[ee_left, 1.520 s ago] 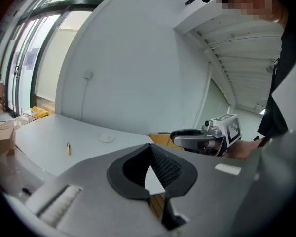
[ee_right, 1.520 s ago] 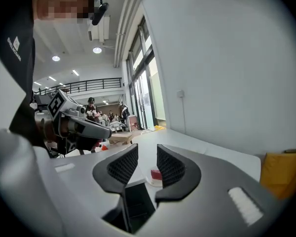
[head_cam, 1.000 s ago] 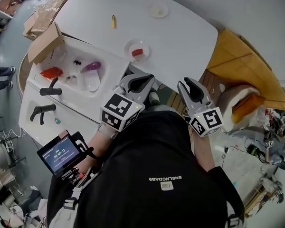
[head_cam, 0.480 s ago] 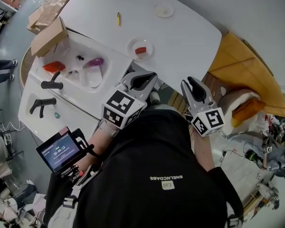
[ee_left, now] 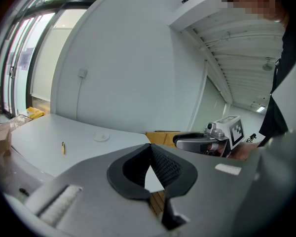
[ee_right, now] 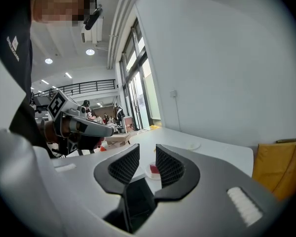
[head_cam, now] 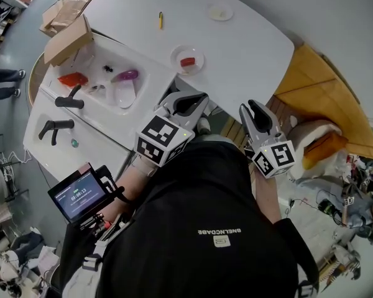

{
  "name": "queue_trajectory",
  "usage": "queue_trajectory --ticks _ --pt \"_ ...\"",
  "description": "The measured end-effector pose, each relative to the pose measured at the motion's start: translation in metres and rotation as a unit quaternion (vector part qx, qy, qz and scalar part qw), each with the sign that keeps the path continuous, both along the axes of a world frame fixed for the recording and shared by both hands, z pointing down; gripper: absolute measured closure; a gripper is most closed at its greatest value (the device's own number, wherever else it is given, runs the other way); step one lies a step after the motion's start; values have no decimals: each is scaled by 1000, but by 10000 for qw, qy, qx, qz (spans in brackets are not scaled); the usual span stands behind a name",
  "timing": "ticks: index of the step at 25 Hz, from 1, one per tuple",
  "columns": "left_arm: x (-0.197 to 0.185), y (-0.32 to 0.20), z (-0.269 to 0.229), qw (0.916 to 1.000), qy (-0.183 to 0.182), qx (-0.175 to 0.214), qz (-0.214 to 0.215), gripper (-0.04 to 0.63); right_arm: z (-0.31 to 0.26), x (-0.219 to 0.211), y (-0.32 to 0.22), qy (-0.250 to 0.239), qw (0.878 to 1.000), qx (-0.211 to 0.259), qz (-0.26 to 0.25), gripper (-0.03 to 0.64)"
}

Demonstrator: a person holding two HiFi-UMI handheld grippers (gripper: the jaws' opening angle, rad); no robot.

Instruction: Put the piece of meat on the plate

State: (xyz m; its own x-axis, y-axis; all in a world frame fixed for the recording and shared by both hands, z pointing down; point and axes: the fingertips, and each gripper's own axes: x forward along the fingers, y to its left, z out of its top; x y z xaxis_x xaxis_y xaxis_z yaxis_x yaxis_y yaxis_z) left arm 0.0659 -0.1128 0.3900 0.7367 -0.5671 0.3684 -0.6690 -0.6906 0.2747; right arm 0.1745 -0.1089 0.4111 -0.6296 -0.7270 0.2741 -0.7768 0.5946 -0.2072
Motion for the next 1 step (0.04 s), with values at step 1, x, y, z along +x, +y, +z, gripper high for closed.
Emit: queue_trajectory --ticks 1 --pt "0 -1 0 10000 5 2 -2 575 0 0 -1 5 10000 -5 -6 511"
